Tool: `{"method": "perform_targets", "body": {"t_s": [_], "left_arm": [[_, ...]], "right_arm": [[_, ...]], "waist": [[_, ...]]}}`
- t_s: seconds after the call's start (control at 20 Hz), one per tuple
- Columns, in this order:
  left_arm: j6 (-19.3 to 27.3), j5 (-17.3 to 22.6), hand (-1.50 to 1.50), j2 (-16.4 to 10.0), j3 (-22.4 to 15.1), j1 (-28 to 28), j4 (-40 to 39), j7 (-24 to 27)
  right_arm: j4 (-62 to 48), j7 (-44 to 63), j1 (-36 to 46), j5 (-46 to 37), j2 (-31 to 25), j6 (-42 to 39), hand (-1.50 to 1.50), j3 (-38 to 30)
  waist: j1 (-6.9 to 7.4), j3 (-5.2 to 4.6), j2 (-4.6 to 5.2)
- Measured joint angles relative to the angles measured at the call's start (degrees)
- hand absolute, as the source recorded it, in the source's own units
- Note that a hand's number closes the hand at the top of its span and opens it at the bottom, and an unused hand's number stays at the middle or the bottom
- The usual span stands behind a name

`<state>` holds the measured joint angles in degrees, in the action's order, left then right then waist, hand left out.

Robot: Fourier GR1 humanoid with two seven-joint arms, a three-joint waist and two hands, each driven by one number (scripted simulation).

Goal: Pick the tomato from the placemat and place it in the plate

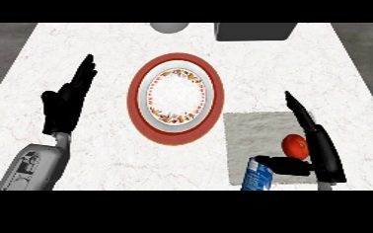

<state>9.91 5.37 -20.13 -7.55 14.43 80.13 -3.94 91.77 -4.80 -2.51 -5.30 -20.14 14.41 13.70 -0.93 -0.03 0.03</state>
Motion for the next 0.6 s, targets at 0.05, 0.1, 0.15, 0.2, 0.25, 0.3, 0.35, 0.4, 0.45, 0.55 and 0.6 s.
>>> {"method": "perform_targets", "body": {"t_s": [0.05, 0.1, 0.15, 0.2, 0.25, 0.3, 0.35, 0.4, 0.45, 0.55, 0.6], "left_arm": [[0.01, -0.13, 0.0, 0.22, 0.13, 0.22, -0.17, -0.25], [0.14, -0.42, 0.0, 0.57, 0.19, 0.93, -0.67, -0.5], [0.09, -0.68, 0.0, 0.98, 0.02, 0.58, -0.72, -0.21], [0.15, -0.98, 0.0, 1.26, -0.05, 0.37, -1.08, 0.06], [0.19, -0.97, 0.0, 1.2, 0.1, 0.66, -0.59, -0.67], [0.27, -1.14, 0.0, 1.49, -0.03, 0.22, -0.71, -0.27], [0.12, -1.24, 0.0, 1.36, -0.05, 0.23, -0.37, -0.45], [-0.28, -0.98, 0.0, 1.03, 0.33, 0.55, -0.45, -0.59], [-0.5, -0.92, 0.0, 0.93, 0.48, 1.06, -0.62, -0.79], [-0.04, -1.55, 0.0, 1.57, -0.1, 0.62, -0.14, -0.75], [-0.2, -1.63, 0.0, 1.5, 0.07, 0.39, -0.3, -0.4]], "right_arm": [[2.31, 0.52, -1.55, -1.23, -0.64, 0.85, -1.5, -0.02], [4.9, 1.33, -2.67, -1.62, -1.79, 0.93, -1.5, -0.7], [6.83, 2.32, -3.39, -1.77, -3.24, 0.47, -1.5, -1.73], [9.04, 4.02, -4.05, -1.55, -5.28, -0.64, -1.5, -2.9], [10.53, 5.87, -4.55, -1.88, -7.34, -1.71, -1.5, -3.69], [11.26, 8.16, -4.36, -1.74, -9.72, -3.39, -1.5, -4.73], [12.04, 10.42, -4.29, -1.43, -12.06, -5.31, -1.5, -5.6], [13.13, 13.29, -4.21, -1.2, -14.28, -7.23, -1.5, -6.09], [13.79, 15.93, -3.96, -0.95, -16.36, -9.25, -1.5, -6.42], [15.6, 20.74, -4.09, 0.44, -20.07, -13.43, -1.5, -7.2], [16.25, 22.79, -4.08, 1.17, -21.43, -15.29, -1.5, -7.56]], "waist": [[-0.01, -0.01, -0.04], [-0.06, 0.0, -0.07], [0.01, -0.01, -0.1], [-0.01, -0.02, -0.12], [0.03, -0.04, -0.17], [0.14, -0.06, -0.16], [0.23, -0.07, -0.17], [0.24, -0.1, -0.17], [0.28, -0.12, -0.14], [0.39, -0.11, -0.16], [0.45, -0.11, -0.15]]}}
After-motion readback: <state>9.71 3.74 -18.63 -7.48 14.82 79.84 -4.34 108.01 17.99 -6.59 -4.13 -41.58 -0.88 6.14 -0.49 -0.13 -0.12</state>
